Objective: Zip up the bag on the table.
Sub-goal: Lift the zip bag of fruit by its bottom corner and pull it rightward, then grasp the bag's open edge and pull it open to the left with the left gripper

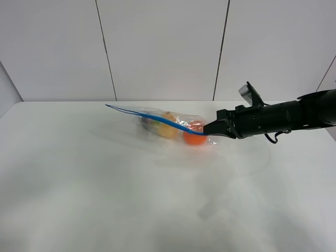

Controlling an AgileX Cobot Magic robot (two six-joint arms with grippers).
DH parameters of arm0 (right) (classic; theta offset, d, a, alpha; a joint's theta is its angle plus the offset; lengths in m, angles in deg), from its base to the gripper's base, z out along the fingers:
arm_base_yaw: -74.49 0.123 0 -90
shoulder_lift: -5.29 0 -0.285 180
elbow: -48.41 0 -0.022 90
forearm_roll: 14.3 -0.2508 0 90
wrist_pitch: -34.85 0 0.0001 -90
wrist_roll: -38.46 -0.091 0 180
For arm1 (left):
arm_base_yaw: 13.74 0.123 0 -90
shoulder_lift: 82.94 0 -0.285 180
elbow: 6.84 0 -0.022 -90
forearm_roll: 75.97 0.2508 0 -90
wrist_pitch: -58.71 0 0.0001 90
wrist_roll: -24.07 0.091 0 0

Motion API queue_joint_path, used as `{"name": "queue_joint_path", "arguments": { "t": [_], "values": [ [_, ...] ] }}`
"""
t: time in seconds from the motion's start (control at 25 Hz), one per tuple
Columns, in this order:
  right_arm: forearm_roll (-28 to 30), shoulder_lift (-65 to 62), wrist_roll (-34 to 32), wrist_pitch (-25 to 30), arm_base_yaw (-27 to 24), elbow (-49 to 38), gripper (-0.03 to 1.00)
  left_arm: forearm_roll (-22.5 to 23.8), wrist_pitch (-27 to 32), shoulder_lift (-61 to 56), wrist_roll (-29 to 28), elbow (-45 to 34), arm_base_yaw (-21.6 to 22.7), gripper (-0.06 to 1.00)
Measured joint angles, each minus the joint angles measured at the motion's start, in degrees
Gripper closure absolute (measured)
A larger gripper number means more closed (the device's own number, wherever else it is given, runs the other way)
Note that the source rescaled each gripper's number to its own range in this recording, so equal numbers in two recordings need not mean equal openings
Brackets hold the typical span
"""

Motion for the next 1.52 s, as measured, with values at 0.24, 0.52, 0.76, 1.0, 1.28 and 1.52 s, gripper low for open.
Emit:
{"name": "queue_joint_path", "arguments": {
  "t": [0.24, 0.52, 0.76, 1.0, 1.28, 1.52],
  "values": [
    [0.2, 0.0, -0.1, 0.0, 0.0, 0.0, 0.97, 0.0, 0.0, 0.0, 0.0, 0.0, 0.0, 0.19],
    [0.4, 0.0, -0.1, 0.0, 0.0, 0.0, 0.97, -0.2, -1.8, 0.0, 3.1, 0.6, 0.0, 0.19],
    [0.7, 0.0, -0.4, 0.0, 0.0, 0.0, 0.97, -1.4, -8.0, 0.2, 4.2, 1.2, 0.0, 0.19],
    [1.1, 0.0, -0.6, 0.0, 0.0, 0.0, 0.97, -2.6, -11.4, 8.4, 4.5, 1.2, 0.0, 0.19],
    [1.9, 0.0, -0.6, 0.0, 0.0, 0.0, 0.97, -4.4, -19.5, 17.3, 4.7, 1.2, 0.0, 0.19],
    [2.1, 0.0, -0.6, 0.0, 0.0, 0.0, 0.97, -6.1, -27.8, 26.0, 5.4, 1.2, 0.0, 0.19]
  ]
}}
